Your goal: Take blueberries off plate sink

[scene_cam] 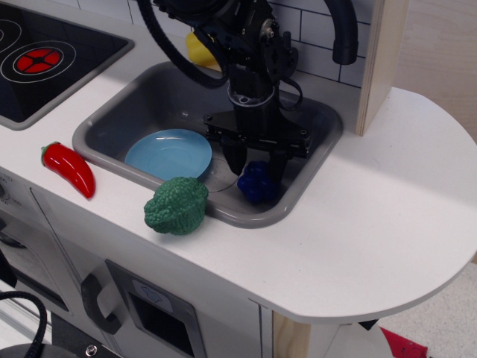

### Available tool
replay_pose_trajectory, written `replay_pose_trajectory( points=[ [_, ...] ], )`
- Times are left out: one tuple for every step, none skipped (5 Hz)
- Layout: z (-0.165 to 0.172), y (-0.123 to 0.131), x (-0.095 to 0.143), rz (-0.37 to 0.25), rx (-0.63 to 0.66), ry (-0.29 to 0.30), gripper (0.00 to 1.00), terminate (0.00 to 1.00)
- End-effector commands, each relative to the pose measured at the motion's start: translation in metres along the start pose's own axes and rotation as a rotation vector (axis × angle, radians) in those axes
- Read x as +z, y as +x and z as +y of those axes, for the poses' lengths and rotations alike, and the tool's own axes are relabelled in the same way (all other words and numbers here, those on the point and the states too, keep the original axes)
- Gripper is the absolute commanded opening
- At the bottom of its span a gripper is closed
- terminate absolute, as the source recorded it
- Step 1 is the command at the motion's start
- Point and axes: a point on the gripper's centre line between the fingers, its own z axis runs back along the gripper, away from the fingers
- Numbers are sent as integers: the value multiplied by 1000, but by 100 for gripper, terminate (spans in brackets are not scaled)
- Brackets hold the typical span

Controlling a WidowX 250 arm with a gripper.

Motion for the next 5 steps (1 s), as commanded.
replay_pose_trajectory(
  points=[
    [9,31,39,-95,33,-69,100,0],
    [18,38,68,-149,-35,-85,100,0],
    [32,46,91,-169,-90,-95,100,0],
    [32,46,91,-169,-90,-95,100,0],
    [32,46,91,-169,-90,-95,100,100]
  ],
)
